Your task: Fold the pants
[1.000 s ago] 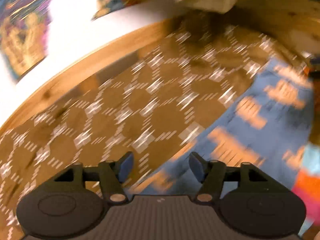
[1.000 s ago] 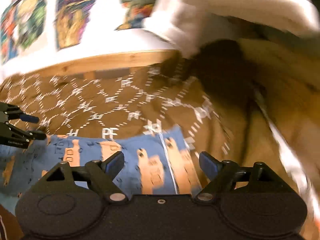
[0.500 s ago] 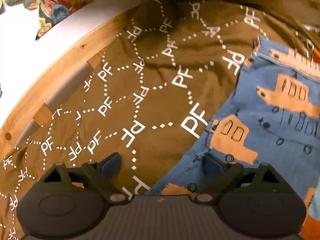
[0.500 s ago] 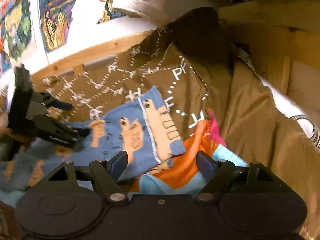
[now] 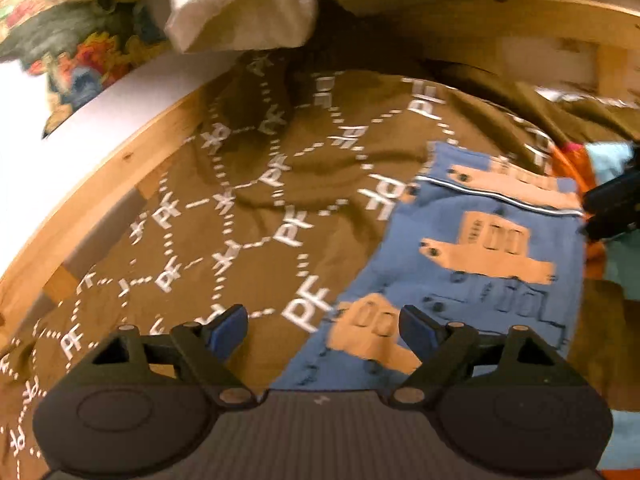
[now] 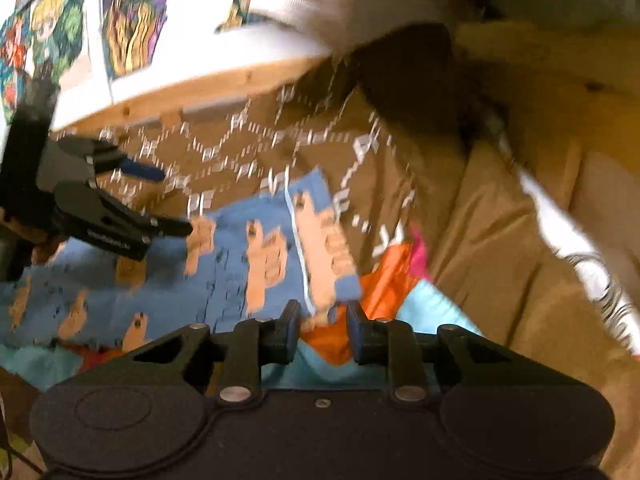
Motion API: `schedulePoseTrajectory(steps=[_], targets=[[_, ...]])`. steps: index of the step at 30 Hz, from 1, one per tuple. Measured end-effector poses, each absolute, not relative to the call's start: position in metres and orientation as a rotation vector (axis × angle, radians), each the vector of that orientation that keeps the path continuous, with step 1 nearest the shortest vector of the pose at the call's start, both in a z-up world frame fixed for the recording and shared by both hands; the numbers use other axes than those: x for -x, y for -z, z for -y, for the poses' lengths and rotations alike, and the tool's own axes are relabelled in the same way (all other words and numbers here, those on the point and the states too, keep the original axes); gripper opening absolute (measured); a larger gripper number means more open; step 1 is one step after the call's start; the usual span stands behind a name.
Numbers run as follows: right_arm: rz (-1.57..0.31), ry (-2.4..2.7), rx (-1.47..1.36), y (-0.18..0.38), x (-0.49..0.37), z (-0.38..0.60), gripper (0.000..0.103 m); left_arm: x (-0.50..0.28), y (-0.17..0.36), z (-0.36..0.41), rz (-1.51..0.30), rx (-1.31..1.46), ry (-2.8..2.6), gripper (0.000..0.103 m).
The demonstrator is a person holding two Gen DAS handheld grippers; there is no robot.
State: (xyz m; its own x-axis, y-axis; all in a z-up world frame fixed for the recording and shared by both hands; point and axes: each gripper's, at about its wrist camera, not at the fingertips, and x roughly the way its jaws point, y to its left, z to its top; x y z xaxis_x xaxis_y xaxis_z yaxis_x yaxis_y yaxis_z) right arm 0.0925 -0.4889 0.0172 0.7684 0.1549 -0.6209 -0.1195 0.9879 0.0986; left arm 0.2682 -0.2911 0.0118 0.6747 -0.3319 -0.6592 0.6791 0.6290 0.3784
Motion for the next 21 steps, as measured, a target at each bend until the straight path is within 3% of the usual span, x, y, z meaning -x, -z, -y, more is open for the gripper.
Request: schedulePoseTrajectory(steps=[8, 9, 10, 13, 21], targets=[[-0.671, -0.135, 0.007, -0.008, -0.098, 0.481, 0.026, -0.287, -0.003, 0.318, -0.596, -0.637, 0.616, 0.087], [-0.674, -0.139, 0.007, -0.007, -0.099, 0.481, 0.015, -0.289, -0.001, 0.321, -0.595, -0.642, 0.617, 0.087], [-0.677, -0.143, 0.012, -0.007, -0.1, 0.481, 0.011, -0.289, 0.0, 0.322, -0.592, -0.648, 0.621, 0.087], [-0.661, -0.143, 0.034, -0.01, -0.097, 0.478, 0.008, -0.29, 0.0, 0.324, -0.593, -0.651, 0.625, 0.087], [-0.666, -0.085, 0.042, -0.012, -0.095, 0.487, 0.007, -0.289, 0.01, 0.32, -0.578, -0.76, 0.598, 0.09]])
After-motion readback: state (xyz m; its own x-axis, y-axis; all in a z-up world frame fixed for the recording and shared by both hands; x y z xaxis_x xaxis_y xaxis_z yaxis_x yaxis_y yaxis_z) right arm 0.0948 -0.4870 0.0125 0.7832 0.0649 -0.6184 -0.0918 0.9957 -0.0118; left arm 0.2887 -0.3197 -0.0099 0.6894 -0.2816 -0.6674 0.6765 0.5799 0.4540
